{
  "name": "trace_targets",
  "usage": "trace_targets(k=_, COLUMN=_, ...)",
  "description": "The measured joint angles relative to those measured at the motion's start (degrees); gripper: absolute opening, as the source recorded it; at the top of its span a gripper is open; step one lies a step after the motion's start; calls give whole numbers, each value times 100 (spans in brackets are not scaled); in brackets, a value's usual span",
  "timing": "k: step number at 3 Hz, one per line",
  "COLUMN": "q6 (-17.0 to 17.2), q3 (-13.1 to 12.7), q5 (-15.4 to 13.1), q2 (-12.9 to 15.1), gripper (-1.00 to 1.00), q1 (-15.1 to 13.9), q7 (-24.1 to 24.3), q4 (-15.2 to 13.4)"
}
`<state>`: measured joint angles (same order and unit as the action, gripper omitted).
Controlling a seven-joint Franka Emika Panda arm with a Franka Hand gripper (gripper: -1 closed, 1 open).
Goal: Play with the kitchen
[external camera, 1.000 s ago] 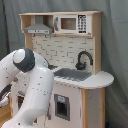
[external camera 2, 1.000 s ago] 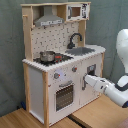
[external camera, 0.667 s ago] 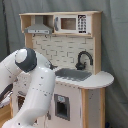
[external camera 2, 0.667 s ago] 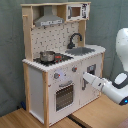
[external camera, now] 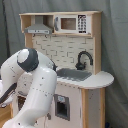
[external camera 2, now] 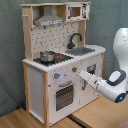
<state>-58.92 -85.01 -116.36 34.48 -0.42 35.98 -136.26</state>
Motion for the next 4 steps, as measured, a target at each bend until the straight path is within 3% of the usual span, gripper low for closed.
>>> trace_targets(k=1, q6=-478, q3=102, q5=-259, q2=2, gripper=100, q1=-144, q7=111, q4=174)
trace_targets(k=4, q6=-427, q3=299, q5=-279, q2=0, gripper=100, q1=-196, q7=1848, q4=-306)
